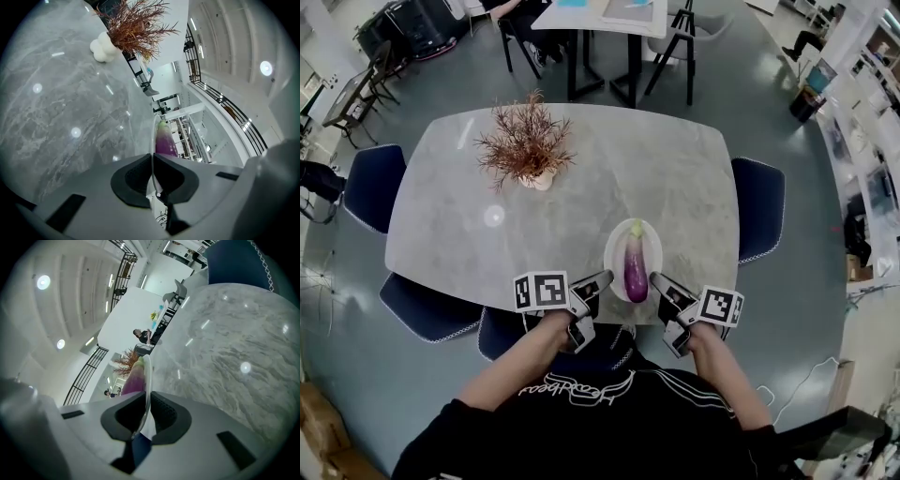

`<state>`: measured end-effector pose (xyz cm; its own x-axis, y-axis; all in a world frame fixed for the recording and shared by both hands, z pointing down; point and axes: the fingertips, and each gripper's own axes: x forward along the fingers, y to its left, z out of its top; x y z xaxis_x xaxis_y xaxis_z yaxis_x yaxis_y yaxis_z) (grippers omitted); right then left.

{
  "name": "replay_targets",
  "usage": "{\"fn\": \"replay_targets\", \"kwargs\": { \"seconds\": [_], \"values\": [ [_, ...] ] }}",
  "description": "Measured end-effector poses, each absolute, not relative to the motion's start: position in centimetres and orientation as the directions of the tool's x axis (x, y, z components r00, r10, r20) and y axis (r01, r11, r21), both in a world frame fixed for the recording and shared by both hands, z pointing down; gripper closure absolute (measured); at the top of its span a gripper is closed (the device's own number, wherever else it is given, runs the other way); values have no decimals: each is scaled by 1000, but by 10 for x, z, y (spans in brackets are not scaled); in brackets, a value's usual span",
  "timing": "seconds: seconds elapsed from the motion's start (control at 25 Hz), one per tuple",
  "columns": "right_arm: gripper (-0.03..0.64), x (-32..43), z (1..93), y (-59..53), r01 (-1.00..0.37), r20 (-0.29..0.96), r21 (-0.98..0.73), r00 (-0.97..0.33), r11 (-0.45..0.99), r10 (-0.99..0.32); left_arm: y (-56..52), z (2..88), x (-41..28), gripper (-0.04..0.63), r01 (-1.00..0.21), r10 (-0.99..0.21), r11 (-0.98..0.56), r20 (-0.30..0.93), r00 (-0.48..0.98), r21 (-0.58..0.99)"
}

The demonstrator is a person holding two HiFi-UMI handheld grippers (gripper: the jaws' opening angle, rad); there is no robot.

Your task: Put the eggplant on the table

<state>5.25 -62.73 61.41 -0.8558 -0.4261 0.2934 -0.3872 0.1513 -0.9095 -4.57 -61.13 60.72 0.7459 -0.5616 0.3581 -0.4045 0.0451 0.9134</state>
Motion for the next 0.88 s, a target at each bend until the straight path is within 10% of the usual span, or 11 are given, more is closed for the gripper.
{"fn": "replay_targets", "kwargs": {
  "seconds": [0.88],
  "values": [
    [577,39,692,-669,-486,436,-873,-821,49,-368,-645,690,-58,575,-363,-559,241,435,706,900]
  ]
}}
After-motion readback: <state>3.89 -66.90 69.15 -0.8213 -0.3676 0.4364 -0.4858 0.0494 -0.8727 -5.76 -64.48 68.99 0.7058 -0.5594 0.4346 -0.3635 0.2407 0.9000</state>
